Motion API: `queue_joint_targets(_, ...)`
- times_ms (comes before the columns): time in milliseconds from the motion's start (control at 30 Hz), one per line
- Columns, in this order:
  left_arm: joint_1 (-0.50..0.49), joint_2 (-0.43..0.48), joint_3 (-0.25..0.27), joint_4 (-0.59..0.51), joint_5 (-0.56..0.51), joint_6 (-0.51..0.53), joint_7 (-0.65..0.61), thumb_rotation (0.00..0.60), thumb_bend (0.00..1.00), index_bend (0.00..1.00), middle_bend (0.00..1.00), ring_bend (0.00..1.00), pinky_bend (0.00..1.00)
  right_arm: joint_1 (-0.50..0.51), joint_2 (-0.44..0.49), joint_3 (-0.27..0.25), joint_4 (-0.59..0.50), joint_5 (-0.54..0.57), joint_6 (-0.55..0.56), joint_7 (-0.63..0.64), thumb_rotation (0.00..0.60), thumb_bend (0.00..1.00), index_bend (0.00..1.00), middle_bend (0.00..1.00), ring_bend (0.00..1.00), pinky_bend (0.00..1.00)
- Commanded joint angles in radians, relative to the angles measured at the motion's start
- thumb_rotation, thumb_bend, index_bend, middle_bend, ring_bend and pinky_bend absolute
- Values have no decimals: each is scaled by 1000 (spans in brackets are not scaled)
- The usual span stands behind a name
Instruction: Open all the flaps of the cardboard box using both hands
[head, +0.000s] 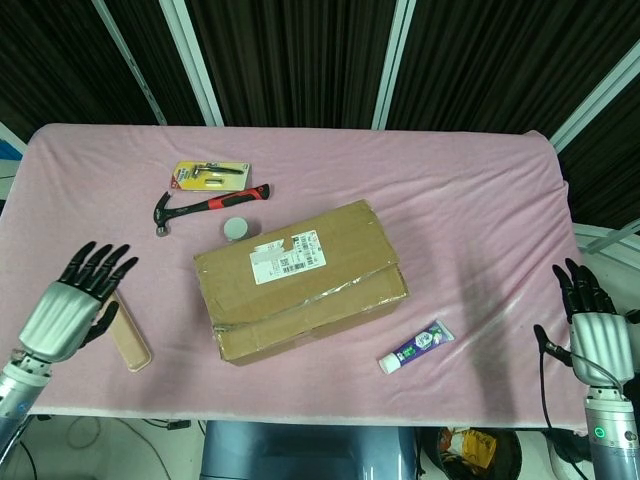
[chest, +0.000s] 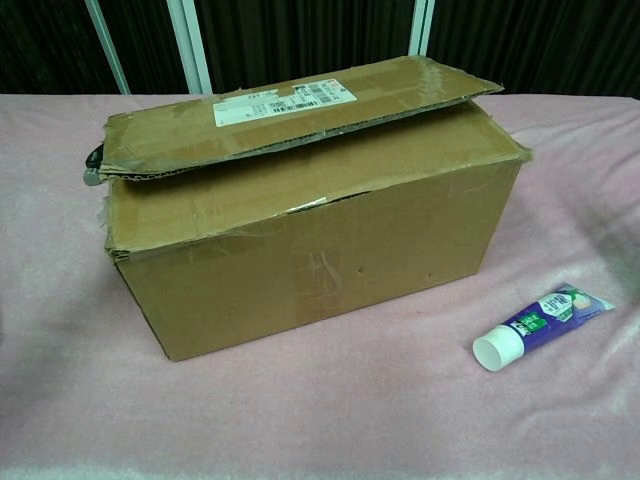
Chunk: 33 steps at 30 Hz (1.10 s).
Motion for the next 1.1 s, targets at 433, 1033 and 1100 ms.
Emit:
queue_joint_targets(433, -290, 104, 5, -288, 253, -345, 189, 600, 700, 77, 97, 11, 79, -5, 7, 9, 3, 18, 0, 25, 600, 339, 0, 0, 2, 225)
queue_joint_targets(1033, -329, 70, 53, -300, 241, -436, 260, 600, 714, 199, 255, 45, 95, -6, 12, 13, -8, 31, -10, 44, 600, 352, 0, 0, 2, 225)
queue_joint_targets(1100, -328, 68, 59, -298, 241, -437, 263, 600, 715, 201, 260, 63, 111, -7, 13, 13, -10, 33, -11, 47, 600, 354, 0, 0, 2, 225)
